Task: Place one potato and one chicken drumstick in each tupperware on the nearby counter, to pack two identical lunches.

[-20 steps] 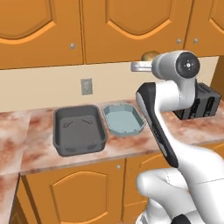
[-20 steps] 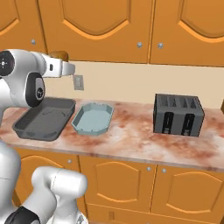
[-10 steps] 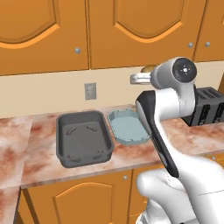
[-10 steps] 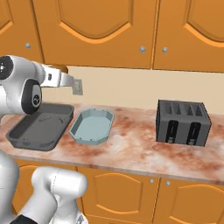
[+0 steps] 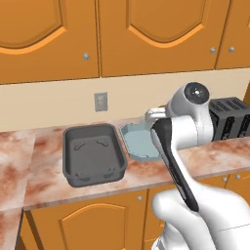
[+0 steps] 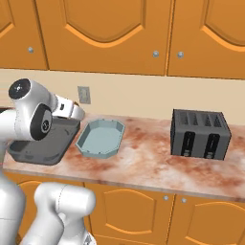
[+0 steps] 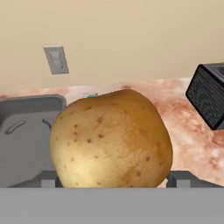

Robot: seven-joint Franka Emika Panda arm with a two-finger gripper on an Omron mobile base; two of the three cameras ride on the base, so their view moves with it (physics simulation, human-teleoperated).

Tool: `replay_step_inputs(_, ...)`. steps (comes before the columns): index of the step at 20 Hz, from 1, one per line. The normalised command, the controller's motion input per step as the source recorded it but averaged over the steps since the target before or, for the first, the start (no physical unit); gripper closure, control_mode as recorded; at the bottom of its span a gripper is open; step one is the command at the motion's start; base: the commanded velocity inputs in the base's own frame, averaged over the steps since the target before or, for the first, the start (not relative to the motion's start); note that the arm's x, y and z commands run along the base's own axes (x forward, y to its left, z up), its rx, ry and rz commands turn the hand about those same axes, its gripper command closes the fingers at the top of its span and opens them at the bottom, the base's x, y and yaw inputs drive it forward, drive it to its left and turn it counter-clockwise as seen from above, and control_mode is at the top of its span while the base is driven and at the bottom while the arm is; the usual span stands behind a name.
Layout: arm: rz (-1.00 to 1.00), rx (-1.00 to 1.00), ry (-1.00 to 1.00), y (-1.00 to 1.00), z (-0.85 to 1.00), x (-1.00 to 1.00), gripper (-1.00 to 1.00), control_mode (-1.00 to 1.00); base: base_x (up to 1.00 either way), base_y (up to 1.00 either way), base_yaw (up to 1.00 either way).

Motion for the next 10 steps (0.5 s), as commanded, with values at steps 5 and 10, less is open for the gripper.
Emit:
replay_step_inputs(5, 0.0, 0.09, 0.19, -0.27, -0.75, 0.14, 1.0, -1.0, 0.0, 0.0, 0.0)
replay_step_inputs(10, 0.0, 0.04, 0.11, -0.16, -0.36, 0.32, 1.0, -1.0, 0.0, 0.0, 0.0)
